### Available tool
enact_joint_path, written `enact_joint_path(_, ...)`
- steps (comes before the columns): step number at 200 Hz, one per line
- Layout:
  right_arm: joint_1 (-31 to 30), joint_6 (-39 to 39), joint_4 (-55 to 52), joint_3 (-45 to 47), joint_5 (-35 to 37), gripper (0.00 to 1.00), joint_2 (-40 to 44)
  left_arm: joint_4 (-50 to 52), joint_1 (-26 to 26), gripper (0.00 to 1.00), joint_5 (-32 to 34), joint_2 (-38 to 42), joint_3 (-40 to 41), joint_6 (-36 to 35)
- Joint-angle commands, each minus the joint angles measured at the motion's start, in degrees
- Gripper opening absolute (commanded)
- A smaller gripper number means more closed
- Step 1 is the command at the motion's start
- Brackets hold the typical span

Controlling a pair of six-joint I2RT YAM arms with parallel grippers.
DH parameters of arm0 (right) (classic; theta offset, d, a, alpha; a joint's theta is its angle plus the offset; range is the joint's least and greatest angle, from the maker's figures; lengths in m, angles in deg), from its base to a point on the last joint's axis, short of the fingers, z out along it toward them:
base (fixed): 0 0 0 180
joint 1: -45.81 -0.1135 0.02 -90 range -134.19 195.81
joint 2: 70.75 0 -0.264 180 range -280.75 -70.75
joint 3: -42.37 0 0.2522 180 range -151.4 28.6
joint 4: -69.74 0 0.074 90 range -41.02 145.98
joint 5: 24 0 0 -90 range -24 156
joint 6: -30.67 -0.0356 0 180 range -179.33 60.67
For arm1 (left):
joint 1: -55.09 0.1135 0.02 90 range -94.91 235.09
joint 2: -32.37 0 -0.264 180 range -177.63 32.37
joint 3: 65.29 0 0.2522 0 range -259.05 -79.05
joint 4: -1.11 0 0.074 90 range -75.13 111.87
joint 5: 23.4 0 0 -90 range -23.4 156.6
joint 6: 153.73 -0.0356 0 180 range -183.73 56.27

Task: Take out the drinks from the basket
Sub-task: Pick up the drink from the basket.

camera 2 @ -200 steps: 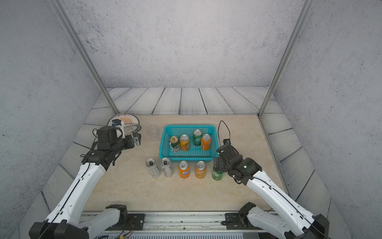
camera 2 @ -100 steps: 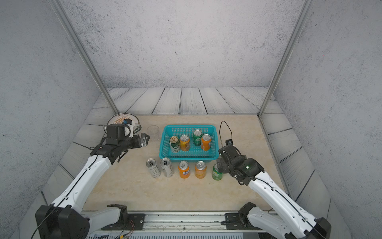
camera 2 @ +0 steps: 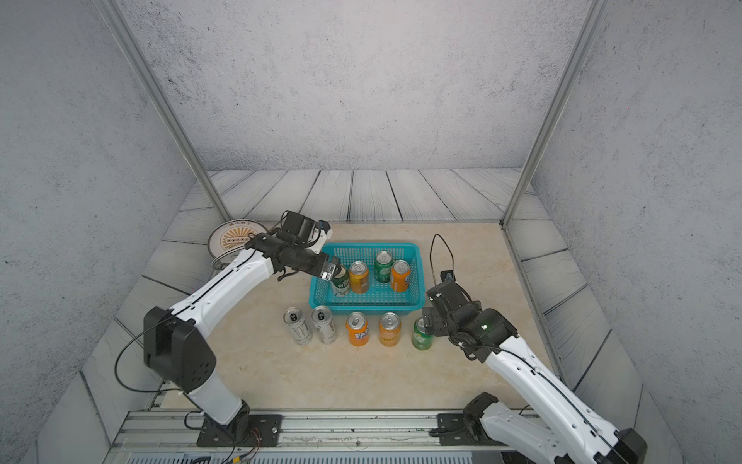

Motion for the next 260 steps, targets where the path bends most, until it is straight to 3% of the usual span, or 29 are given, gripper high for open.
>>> enact_joint_path(1, 0.27, 0.4, -1.55, 0.19, 1.22, 0.99, 2.24, 9.84, -1.31, 1.0, 3.02, -5.26, -5.4, -4.15)
enact_joint_path(43, 0.44, 0.45, -1.63, 0.5, 1.49, 0.99, 3.85, 16.76, -2.75, 0.99, 3.2, -15.04, -15.21, -6.18)
enact_joint_path(154, 0.66, 0.52, -1.08, 0.8, 1.53, 0.99, 4.89, 21.87, -2.9, 0.86, 4.89, -28.79, -27.51, -6.45)
enact_joint_path(210, 0.64, 0.63, -0.55, 1.25, 1.61, 0.99, 4.85, 22.34, -2.93, 0.79, 5.3, -30.95, -28.37, -6.19)
enact_joint_path(260, 0.66, 0.12, -0.38, 1.68, 1.51, 0.99, 5.53, 22.11, -3.43, 0.65, 6.48, -28.68, -27.89, -6.19)
